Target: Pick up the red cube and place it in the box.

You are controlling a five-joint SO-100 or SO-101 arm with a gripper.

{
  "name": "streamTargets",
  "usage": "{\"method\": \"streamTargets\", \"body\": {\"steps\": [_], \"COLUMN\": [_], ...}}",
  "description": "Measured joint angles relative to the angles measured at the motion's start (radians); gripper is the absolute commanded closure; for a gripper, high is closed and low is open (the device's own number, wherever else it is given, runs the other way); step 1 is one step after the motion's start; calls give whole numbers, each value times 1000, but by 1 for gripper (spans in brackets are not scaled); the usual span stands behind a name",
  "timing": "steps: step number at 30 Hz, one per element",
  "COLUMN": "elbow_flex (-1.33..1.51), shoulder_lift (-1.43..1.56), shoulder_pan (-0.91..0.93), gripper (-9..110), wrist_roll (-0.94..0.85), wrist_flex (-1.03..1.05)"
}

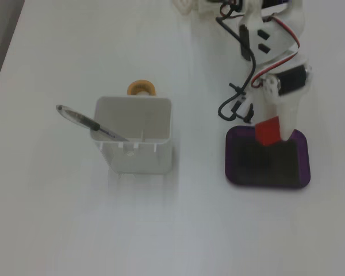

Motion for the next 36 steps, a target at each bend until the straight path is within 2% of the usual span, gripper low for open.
{"method": "streamTargets", "body": {"steps": [10, 16, 20, 28, 36], "elbow_flex": [-121, -127, -147, -357, -684], "shoulder_lift": [-187, -190, -190, -190, -190], "shoulder_pan": [21, 3, 9, 5, -49], "gripper": [101, 89, 86, 85, 85], "wrist_roll": [15, 15, 15, 15, 15], "wrist_flex": [9, 98, 169, 391, 831]}}
